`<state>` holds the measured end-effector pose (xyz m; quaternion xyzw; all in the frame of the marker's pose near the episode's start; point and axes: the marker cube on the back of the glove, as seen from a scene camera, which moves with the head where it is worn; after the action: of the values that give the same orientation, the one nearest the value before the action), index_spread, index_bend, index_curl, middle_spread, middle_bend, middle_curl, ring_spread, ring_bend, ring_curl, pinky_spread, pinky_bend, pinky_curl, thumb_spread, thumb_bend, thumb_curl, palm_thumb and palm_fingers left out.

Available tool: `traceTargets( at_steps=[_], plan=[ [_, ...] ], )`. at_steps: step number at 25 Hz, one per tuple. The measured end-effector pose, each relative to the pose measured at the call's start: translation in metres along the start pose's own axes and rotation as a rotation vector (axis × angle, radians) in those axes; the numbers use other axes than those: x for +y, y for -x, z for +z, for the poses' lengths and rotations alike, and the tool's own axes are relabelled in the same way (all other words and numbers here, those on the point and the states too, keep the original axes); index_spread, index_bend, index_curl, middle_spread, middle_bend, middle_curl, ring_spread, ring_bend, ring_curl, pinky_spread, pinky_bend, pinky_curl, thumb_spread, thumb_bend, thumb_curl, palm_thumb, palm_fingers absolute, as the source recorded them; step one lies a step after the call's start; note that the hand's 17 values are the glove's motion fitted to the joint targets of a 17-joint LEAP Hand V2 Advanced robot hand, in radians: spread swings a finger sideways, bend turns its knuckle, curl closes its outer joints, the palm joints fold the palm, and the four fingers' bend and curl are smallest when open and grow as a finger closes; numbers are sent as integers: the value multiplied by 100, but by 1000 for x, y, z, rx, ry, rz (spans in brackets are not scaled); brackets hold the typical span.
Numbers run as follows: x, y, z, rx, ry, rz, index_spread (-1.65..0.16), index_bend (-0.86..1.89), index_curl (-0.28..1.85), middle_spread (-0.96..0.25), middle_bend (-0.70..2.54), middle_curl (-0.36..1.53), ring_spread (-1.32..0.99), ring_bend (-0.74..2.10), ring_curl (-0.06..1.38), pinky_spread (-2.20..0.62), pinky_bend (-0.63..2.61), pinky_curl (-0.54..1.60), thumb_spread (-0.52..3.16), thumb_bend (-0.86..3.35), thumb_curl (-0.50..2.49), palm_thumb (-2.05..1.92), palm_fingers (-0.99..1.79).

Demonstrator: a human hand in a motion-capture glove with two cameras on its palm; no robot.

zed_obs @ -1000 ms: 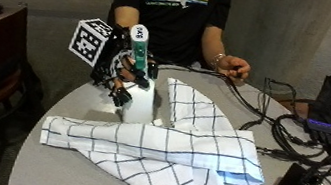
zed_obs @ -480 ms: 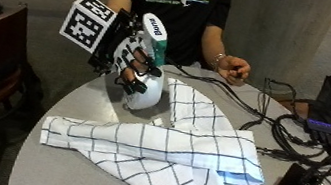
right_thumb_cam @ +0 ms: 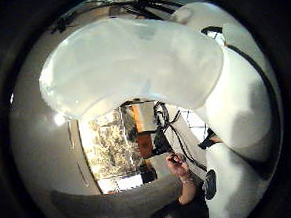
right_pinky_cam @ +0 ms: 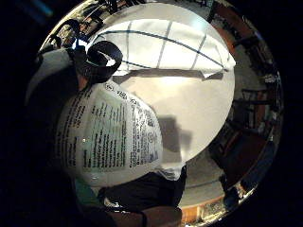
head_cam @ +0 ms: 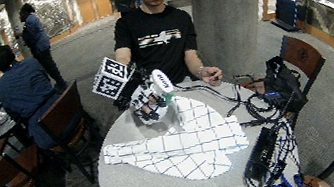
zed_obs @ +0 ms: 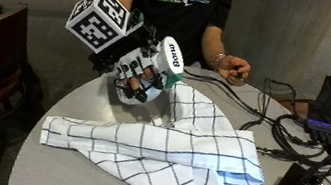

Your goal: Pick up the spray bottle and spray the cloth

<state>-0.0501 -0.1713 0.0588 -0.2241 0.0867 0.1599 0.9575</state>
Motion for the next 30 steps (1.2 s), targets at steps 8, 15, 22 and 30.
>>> traceTargets(
  at_steps=[8,15,22,30],
  plan=[
    [-2,2,3,33,34,18,-23,25,57,-10,30,47,-4,27,38,26,18,29,26,-3,73,107,114],
    [-5,0,1,10,40,30,-23,24,58,-10,31,48,-4,27,38,25,18,29,26,-3,74,107,114],
    [-7,2,5,20,62,40,-23,24,59,-10,30,48,-4,27,39,24,18,29,25,-3,75,106,115],
    [-3,0,10,33,82,35,-23,23,60,-10,30,48,-5,27,39,22,18,30,24,-3,76,105,116]
  ],
)
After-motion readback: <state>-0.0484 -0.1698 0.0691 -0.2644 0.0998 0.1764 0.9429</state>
